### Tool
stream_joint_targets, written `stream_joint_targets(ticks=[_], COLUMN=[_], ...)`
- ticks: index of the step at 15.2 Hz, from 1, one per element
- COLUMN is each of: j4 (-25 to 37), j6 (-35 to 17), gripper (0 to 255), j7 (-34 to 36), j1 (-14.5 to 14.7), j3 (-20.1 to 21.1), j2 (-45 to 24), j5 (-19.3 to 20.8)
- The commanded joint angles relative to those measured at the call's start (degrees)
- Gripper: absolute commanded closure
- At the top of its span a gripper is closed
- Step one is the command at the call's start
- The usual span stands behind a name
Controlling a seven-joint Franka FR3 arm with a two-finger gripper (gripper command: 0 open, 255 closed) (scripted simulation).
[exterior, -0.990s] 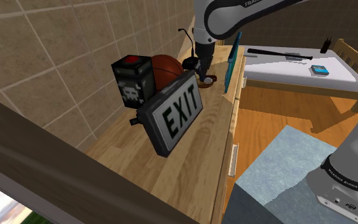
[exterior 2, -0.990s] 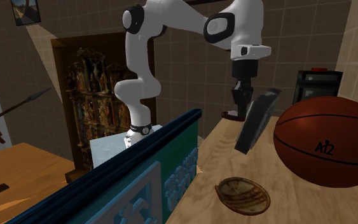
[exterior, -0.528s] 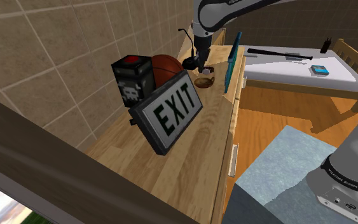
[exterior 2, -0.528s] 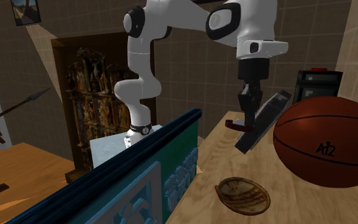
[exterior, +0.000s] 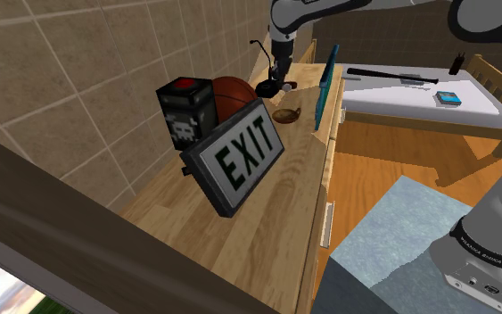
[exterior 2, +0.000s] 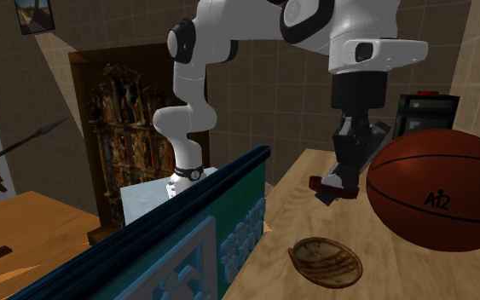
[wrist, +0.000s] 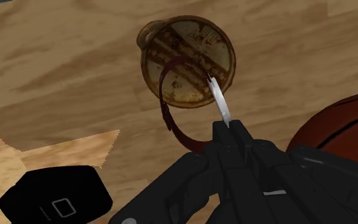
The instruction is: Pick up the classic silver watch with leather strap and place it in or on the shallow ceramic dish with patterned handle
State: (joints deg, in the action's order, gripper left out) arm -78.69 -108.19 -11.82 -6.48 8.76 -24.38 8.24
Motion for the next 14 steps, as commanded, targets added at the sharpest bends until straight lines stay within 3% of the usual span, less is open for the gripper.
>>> stream_joint_targets(ticks=[1, 14], j4=[2.66, -5.25], j6=[0.18, -9.05], gripper=[255, 255], j7=[-0.75, 0.21], j1=[-0.30, -0.53], j3=[-0.29, -0.55], j2=[-2.42, -3.79], j5=[0.16, 0.75])
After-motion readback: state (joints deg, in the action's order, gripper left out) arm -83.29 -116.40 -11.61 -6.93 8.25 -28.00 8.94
